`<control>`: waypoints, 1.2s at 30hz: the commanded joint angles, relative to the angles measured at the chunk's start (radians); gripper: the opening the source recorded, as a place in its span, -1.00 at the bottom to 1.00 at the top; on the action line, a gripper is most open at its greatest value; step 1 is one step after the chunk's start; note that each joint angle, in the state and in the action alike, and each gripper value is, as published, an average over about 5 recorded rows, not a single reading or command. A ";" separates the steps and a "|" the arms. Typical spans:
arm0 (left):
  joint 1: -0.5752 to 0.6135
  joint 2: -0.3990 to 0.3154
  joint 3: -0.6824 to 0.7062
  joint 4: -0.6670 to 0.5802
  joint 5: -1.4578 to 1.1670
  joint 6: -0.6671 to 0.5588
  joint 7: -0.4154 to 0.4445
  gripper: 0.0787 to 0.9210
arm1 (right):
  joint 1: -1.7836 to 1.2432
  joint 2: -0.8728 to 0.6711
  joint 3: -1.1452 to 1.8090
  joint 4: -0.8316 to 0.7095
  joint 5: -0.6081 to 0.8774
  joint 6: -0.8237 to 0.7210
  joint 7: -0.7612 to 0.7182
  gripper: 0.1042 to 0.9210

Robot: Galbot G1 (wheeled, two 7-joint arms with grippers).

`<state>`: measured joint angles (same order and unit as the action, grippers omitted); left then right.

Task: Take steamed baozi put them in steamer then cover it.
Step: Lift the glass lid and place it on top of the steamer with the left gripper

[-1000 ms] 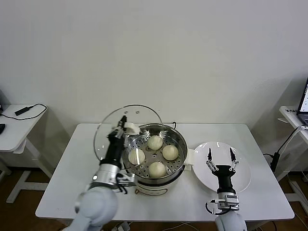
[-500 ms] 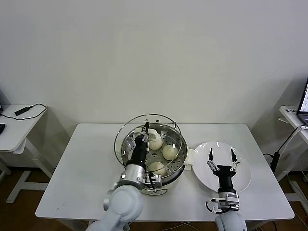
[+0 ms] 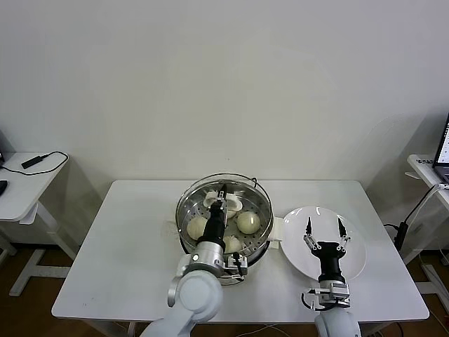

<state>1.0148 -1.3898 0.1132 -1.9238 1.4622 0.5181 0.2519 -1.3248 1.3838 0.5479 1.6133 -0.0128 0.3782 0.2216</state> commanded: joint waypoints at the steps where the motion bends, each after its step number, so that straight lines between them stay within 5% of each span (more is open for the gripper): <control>1: -0.008 -0.016 0.018 0.048 0.043 0.006 0.009 -0.72 | 0.000 -0.001 0.003 -0.002 0.002 -0.002 -0.001 0.76; 36: -0.013 -0.038 0.010 0.084 0.083 -0.008 0.022 -0.72 | 0.004 -0.002 0.013 -0.005 0.005 0.000 -0.001 0.76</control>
<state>1.0043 -1.4263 0.1236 -1.8485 1.5377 0.5121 0.2733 -1.3203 1.3822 0.5598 1.6065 -0.0081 0.3777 0.2200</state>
